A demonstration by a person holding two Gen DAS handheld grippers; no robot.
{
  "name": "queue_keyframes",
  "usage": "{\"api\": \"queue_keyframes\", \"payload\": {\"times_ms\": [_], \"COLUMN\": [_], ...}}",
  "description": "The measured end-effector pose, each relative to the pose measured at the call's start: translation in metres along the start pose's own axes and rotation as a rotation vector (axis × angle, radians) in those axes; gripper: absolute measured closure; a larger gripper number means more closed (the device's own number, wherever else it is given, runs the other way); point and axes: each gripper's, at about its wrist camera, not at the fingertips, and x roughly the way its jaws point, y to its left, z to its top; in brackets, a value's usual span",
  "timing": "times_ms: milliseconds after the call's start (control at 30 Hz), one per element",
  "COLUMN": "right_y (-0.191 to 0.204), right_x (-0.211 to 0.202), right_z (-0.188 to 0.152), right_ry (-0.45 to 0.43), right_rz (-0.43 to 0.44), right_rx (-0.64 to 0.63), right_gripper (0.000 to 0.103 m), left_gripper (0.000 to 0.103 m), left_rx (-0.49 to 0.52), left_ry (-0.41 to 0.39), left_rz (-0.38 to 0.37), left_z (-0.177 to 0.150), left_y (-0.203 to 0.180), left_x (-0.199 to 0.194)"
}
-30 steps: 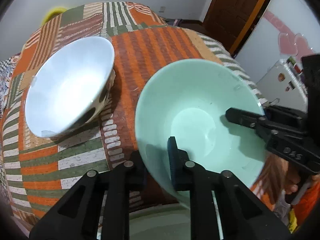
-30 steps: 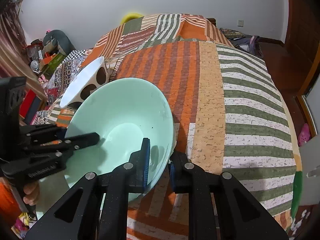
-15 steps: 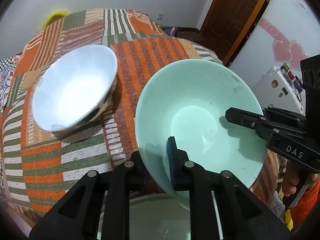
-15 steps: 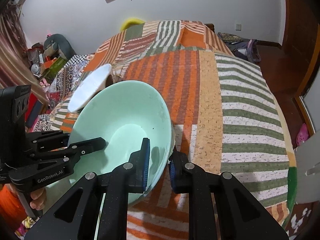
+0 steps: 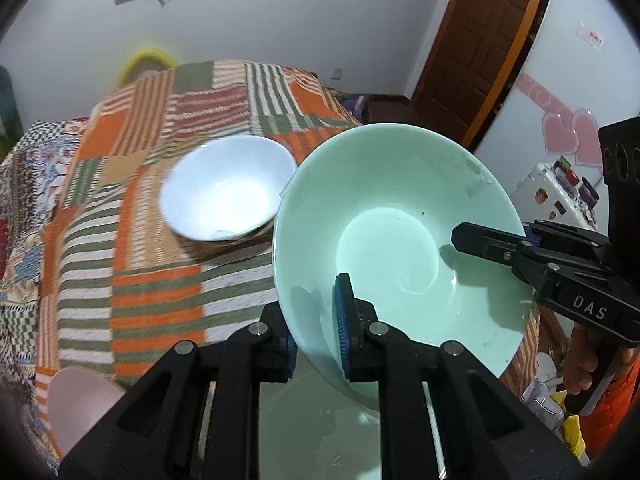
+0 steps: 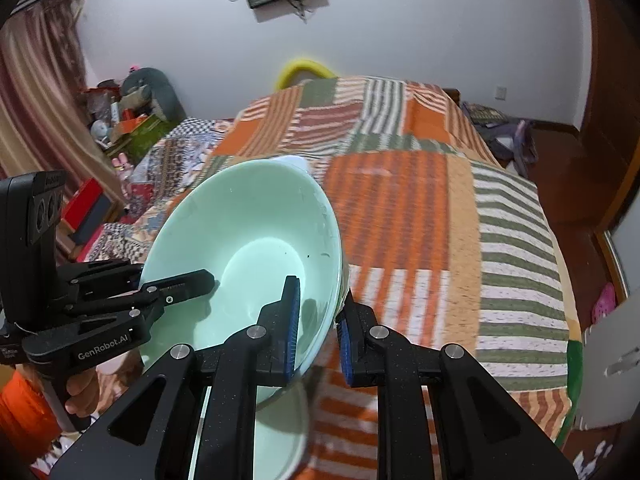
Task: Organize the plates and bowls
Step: 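Lift the mint green bowl with both grippers and carry it over the pink bowl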
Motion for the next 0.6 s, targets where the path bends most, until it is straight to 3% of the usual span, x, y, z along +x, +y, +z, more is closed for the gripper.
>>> {"api": "queue_keyframes", "payload": {"times_ms": [600], "right_y": [0.106], "right_x": [0.009], "right_z": [-0.010], "right_ry": [0.011], "right_rz": [0.103], "right_rx": [-0.133], "right_gripper": [0.087], "left_gripper": [0.087], "left_rx": [-0.107], "left_ry": [-0.079], "left_rz": [0.125], "left_z": [-0.061], "left_y": [0.070], "left_x": [-0.096]}}
